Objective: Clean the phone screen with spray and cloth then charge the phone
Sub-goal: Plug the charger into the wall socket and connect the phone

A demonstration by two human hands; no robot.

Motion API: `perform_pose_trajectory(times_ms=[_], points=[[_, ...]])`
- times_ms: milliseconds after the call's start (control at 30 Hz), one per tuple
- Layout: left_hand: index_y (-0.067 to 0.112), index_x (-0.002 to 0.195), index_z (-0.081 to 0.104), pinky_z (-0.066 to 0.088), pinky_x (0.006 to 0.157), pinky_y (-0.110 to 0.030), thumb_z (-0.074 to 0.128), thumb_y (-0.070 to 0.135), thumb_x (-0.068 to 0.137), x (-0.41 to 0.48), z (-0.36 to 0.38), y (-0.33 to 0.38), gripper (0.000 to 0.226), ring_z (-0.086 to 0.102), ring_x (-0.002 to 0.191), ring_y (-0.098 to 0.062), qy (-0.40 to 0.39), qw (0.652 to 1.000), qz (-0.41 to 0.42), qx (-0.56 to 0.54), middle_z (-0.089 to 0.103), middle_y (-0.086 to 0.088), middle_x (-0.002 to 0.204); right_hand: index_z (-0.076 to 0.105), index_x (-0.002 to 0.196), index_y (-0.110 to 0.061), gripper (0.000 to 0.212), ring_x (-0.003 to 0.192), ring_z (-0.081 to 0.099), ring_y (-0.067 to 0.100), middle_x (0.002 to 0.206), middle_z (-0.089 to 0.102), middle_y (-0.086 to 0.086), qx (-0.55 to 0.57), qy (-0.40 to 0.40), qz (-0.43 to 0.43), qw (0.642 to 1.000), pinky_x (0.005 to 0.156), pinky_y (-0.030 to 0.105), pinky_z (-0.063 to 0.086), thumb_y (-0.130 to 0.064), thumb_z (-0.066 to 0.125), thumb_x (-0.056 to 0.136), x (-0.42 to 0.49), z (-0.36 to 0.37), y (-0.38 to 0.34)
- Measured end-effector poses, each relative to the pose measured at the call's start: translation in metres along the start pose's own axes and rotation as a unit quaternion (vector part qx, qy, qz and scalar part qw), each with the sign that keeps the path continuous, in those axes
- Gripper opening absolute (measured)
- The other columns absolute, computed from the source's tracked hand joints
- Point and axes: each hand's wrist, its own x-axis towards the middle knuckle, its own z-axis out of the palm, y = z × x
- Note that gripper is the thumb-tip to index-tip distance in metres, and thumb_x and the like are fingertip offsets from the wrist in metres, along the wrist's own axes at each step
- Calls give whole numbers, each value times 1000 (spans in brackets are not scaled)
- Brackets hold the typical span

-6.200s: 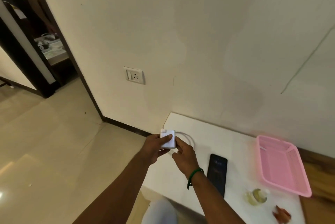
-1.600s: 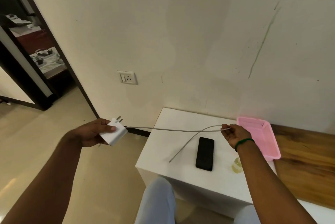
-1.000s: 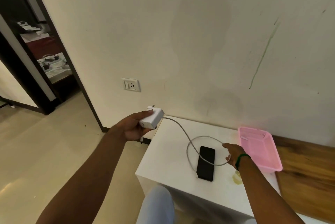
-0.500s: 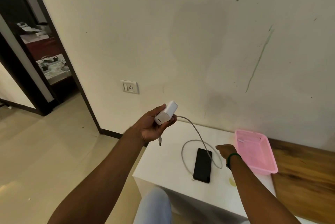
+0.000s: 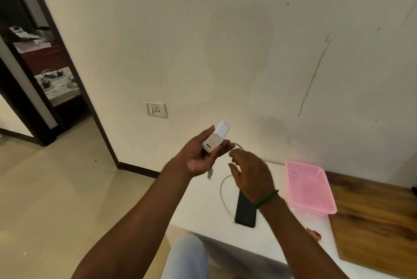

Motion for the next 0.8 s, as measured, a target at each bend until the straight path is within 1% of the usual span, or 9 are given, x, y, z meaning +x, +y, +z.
perform_pose_trajectory(times_ms=[33,100,233,300,433,500,633,733,800], points=[[-7,112,52,60,53,-32,70,26,75,0,1,-1,53,72,65,-34,-4,1000,-3,-2,47,-23,128,64,93,-9,19,62,61,23,71,66,5,-53,17,-64,996,54,34,54,-8,72,76,-7,7,-2],[-9,108,54,60,51,-33,70,26,75,0,3,-3,50,72,65,-34,-12,1000,-10,-6,49,-26,126,62,92,-10,15,55,54,21,63,59,5,-99,47,-158,981,47,29,46,-10,69,79,-19,19,-4],[-13,103,56,59,47,-35,72,23,75,0,4,-8,49,72,65,-35,-18,999,-28,-15,54,-35,116,59,106,-12,21,56,49,17,63,55,3,-130,59,-236,961,49,28,43,-16,64,86,-32,42,-6],[-13,105,55,58,46,-36,72,23,75,0,5,-11,49,72,65,-37,-17,999,-38,-21,52,-34,118,59,106,-12,21,56,49,17,63,56,3,-137,66,-243,958,49,28,43,-17,64,87,-30,47,-7],[-10,108,54,59,48,-37,73,20,75,-3,8,-14,49,71,66,-40,-14,999,-46,-24,49,-31,123,63,86,-11,6,54,51,19,61,59,4,-124,80,-239,960,49,28,44,-17,63,86,-22,45,-10],[-11,108,55,59,49,-37,73,20,74,-4,10,-15,49,71,67,-40,-11,999,-44,-20,48,-32,125,64,80,-11,10,52,51,19,60,58,5,-121,91,-233,961,49,27,44,-17,62,87,-20,41,-12],[-10,110,53,60,52,-37,72,21,75,-7,16,-13,51,71,65,-41,1,999,-40,-14,44,-25,135,59,88,-10,10,51,49,19,57,54,4,-119,105,-227,961,47,28,43,-16,66,85,-20,36,-10],[-11,108,54,59,49,-36,72,21,73,-10,21,-12,51,71,64,-40,-5,999,-47,6,48,-30,126,61,102,-10,20,53,50,18,59,56,3,-126,100,-233,959,48,28,42,-16,67,84,-21,30,-4],[-13,107,55,60,51,-37,73,20,72,-11,24,-12,52,71,65,-41,-5,999,-49,16,50,-35,121,62,103,-10,20,54,52,17,60,59,3,-126,107,-237,957,49,27,42,-18,66,86,-21,25,-3]])
